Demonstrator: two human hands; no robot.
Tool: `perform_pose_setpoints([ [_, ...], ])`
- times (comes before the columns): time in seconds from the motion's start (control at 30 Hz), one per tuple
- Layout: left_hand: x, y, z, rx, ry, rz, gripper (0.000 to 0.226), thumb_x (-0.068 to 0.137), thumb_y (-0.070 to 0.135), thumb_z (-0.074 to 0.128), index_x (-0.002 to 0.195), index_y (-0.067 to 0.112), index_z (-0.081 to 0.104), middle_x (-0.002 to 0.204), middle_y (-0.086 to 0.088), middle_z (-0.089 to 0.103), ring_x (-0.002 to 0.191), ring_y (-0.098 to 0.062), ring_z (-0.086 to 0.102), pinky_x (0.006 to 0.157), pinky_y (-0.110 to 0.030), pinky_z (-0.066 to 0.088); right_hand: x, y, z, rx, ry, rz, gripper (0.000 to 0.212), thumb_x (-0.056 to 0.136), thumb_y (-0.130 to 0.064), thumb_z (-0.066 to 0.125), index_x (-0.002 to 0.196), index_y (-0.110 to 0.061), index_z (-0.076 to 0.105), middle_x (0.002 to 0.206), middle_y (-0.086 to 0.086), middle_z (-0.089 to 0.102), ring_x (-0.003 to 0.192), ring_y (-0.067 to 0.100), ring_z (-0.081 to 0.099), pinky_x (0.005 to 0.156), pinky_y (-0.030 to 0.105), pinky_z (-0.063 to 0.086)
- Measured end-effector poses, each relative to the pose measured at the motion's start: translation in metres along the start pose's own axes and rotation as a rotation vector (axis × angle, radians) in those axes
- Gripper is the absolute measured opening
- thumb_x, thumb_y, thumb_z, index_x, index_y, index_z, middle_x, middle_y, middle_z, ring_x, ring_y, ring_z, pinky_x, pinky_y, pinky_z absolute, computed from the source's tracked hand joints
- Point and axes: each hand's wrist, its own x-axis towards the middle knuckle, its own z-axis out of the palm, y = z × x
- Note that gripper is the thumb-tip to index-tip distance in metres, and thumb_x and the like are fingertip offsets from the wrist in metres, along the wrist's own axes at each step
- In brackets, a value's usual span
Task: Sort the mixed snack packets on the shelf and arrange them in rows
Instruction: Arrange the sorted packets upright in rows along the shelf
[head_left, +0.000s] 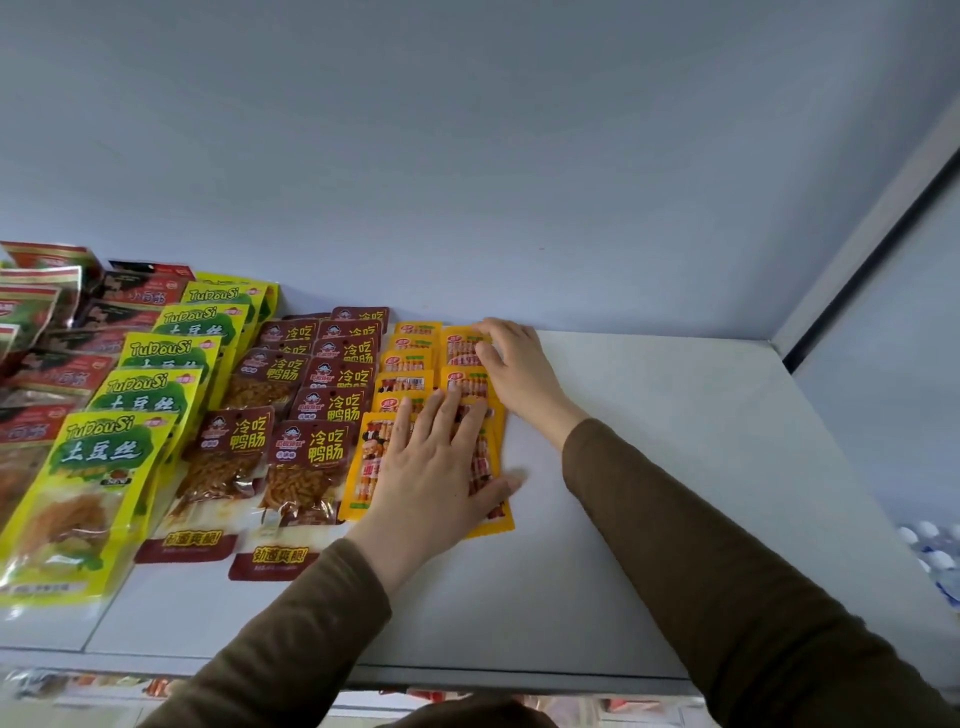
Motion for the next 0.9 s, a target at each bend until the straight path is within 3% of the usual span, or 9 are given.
perform_pose_setpoints([
  [0.1,-0.005,0.003,0.001,-0.017,-0.015,0.019,0.095,0.088,0.090,0.008,0.164,0.032,0.004,0.174,-0.002,-0.001,0.160,-0.023,-0.007,0.126,-0.049,-0.014,0.015,-0.002,0.000,-0.048,-0.095,0.069,0.040,0.108,-0.026,0.041,0.146,-0.017,0.049,0.146,0.005,0.053,0.141,0.025,0.037,0.115,0.040,0.034],
  [0.27,-0.008,0.003,0.000,-0.016,-0.016,0.020,0.093,0.089,0.089,0.007,0.164,0.033,0.002,0.173,-0.001,-0.005,0.159,-0.022,-0.011,0.126,-0.049,-0.016,0.015,-0.002,0.000,-0.083,0.016,-0.011,0.032,0.102,-0.019,0.052,0.133,-0.022,0.061,0.128,0.001,0.057,0.126,0.021,0.044,0.100,0.032,0.039],
  [0.4,-0.012,0.005,0.000,-0.010,-0.003,0.034,0.093,0.089,0.089,0.006,0.163,0.034,0.006,0.173,0.000,0.000,0.159,-0.021,-0.010,0.126,-0.050,-0.015,0.014,0.002,0.003,-0.066,-0.092,0.051,0.029,0.101,-0.020,0.054,0.126,-0.022,0.067,0.126,0.002,0.060,0.117,0.020,0.056,0.098,0.033,0.046],
  [0.6,-0.012,0.002,-0.004,-0.004,-0.048,0.057,0.089,0.089,0.088,0.009,0.162,0.037,0.006,0.173,0.001,0.005,0.160,-0.021,-0.005,0.125,-0.051,-0.016,0.014,0.000,0.003,-0.020,-0.094,0.089,0.025,0.101,-0.018,0.055,0.123,-0.022,0.068,0.126,0.000,0.061,0.114,0.017,0.060,0.094,0.028,0.047],
  [0.73,-0.018,0.002,-0.008,0.011,-0.033,0.065,0.088,0.089,0.085,0.008,0.162,0.035,0.011,0.172,0.000,0.010,0.160,-0.023,-0.001,0.127,-0.052,-0.010,0.004,-0.002,-0.005,0.089,0.051,0.066,0.022,0.103,-0.020,0.053,0.119,-0.020,0.067,0.125,0.001,0.059,0.116,0.016,0.055,0.094,0.029,0.046],
  [0.8,-0.025,0.004,-0.008,0.008,-0.012,0.071,0.088,0.090,0.083,0.005,0.162,0.034,0.014,0.172,0.000,0.012,0.160,-0.023,0.001,0.128,-0.052,-0.007,-0.007,-0.003,-0.010,0.035,0.115,-0.014,0.018,0.102,-0.024,0.054,0.112,-0.021,0.068,0.116,-0.001,0.061,0.108,0.015,0.054,0.088,0.028,0.044],
  [0.9,-0.033,0.007,-0.004,0.011,-0.014,0.079,0.085,0.093,0.081,0.003,0.164,0.035,0.008,0.173,0.000,0.007,0.160,-0.023,0.000,0.128,-0.052,-0.006,-0.020,-0.006,-0.013,-0.121,-0.014,-0.031,0.018,0.102,-0.032,0.053,0.103,-0.022,0.068,0.104,-0.002,0.064,0.096,0.017,0.059,0.080,0.033,0.048],
])
